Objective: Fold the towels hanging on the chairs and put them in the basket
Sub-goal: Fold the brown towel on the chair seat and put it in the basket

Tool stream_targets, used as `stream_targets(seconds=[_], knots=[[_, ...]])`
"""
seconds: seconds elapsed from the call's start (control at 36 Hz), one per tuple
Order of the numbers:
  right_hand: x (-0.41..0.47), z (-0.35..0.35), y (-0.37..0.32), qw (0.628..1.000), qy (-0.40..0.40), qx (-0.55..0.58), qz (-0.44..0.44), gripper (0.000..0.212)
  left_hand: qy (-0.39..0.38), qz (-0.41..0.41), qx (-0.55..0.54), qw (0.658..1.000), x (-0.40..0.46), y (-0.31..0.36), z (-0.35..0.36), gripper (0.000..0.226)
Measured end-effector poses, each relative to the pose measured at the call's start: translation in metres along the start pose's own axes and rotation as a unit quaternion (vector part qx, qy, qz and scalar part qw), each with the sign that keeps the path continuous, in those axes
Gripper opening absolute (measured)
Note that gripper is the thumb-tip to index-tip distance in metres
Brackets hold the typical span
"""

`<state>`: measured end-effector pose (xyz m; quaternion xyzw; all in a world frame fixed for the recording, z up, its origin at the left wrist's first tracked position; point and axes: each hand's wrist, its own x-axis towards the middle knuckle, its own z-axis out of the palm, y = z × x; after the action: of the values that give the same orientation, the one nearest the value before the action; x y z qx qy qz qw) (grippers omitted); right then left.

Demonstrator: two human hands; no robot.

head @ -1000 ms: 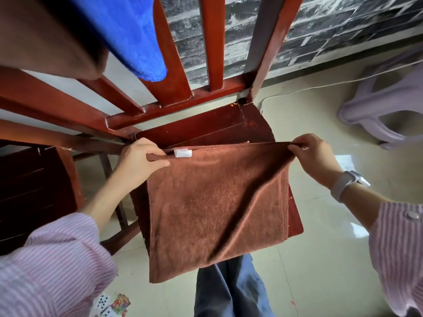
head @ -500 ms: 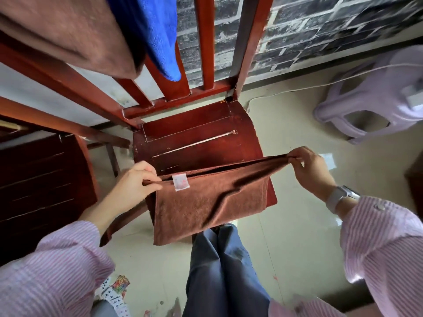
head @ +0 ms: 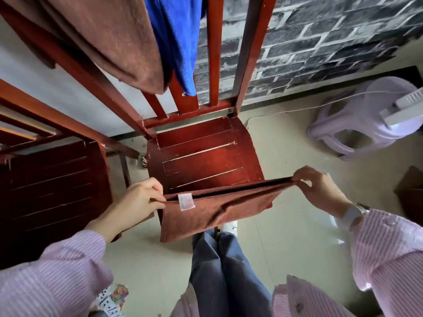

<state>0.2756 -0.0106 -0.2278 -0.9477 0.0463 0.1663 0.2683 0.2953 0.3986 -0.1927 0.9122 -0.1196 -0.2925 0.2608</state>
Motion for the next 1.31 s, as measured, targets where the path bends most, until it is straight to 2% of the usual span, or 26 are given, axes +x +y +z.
stream_targets(seconds=[0.11, 0.25, 0.33, 0.44, 0.58, 0.81, 0.97, 1.14, 1.31], knots=[[-0.001, -0.005, -0.013, 0.997, 0.035, 0.065, 0.031, 0.008, 0.033, -0.037, -0.048, 0.998, -0.001, 0.002, -0.008, 0.01], [0.001, -0.015, -0.024, 0.994, 0.072, 0.083, 0.031, 0.009, 0.043, -0.02, -0.046, 0.998, -0.008, 0.008, -0.027, 0.017], [0.003, -0.024, -0.029, 0.992, 0.091, 0.091, 0.02, 0.01, 0.092, -0.017, -0.06, 0.994, -0.011, 0.014, -0.037, 0.017], [0.006, -0.042, -0.041, 0.988, 0.117, 0.102, -0.005, 0.006, 0.164, -0.017, -0.095, 0.982, -0.017, 0.022, -0.05, 0.028], [0.01, -0.064, -0.055, 0.986, 0.14, 0.08, -0.047, 0.006, 0.224, -0.004, -0.047, 0.973, -0.02, 0.033, -0.067, 0.01], [0.02, -0.097, -0.074, 0.981, 0.163, 0.076, -0.07, 0.006, 0.24, 0.001, -0.004, 0.971, -0.02, 0.049, -0.097, 0.008], [0.03, -0.116, -0.083, 0.979, 0.172, 0.085, -0.074, 0.007, 0.264, -0.025, -0.006, 0.964, -0.021, 0.058, -0.115, 0.013], [0.038, -0.139, -0.101, 0.975, 0.175, 0.114, -0.077, 0.008, 0.315, 0.017, 0.014, 0.949, -0.023, 0.061, -0.137, 0.015], [0.042, -0.154, -0.107, 0.972, 0.191, 0.123, -0.063, 0.014, 0.349, 0.041, -0.019, 0.936, -0.018, 0.066, -0.15, 0.014]])
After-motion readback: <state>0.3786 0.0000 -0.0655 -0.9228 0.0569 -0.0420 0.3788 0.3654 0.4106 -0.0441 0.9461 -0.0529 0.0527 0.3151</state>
